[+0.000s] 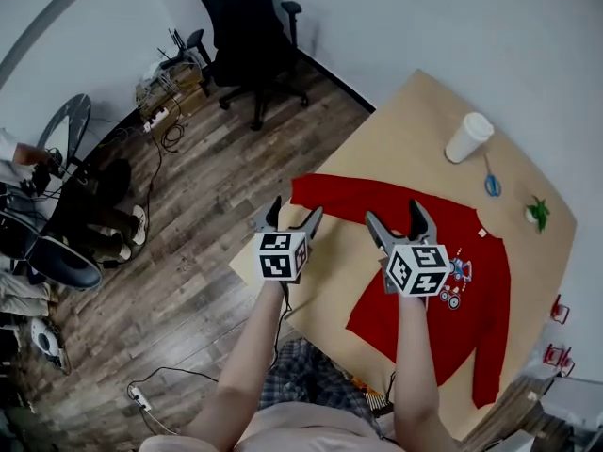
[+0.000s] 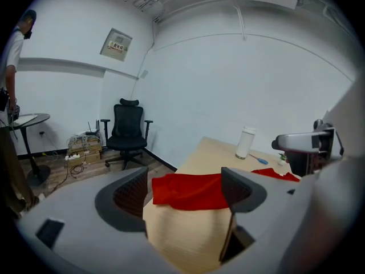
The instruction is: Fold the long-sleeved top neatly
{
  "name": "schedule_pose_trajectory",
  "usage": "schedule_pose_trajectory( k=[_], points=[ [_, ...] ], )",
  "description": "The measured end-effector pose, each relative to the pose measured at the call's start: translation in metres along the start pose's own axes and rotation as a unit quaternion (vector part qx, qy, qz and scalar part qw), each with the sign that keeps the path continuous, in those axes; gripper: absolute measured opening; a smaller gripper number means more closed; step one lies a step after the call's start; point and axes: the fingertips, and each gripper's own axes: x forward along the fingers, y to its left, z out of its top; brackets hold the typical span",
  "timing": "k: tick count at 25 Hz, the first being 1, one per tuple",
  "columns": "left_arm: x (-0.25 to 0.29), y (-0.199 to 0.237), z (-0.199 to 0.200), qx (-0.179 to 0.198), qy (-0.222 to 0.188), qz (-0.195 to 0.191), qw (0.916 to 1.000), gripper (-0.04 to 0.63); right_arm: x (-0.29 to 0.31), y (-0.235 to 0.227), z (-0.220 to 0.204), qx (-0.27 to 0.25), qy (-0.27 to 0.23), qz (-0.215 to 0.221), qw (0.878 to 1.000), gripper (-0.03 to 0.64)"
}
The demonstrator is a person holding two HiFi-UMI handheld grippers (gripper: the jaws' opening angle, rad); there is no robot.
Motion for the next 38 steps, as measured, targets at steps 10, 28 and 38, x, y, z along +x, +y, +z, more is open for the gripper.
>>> schedule_pose_trajectory(
  k=[10,28,38],
  points=[
    [0.052,0.033,-0.039,-0.048,0.071,0.036,0.9957,0.369,0.071,-0.012,-0.041,0.014,0.061,-0.005,0.998,0.416],
    [0.075,0.046,-0.081,-0.029,0.16,0.061,0.9848,0.205,0.076,-0.021,-0.074,0.016,0.098,-0.014,0.995,0.413],
    [0.069,0.036,-0.074,-0.032,0.138,0.041,0.9891,0.067,0.073,-0.022,-0.079,0.018,0.105,-0.019,0.994,0.41]
  ],
)
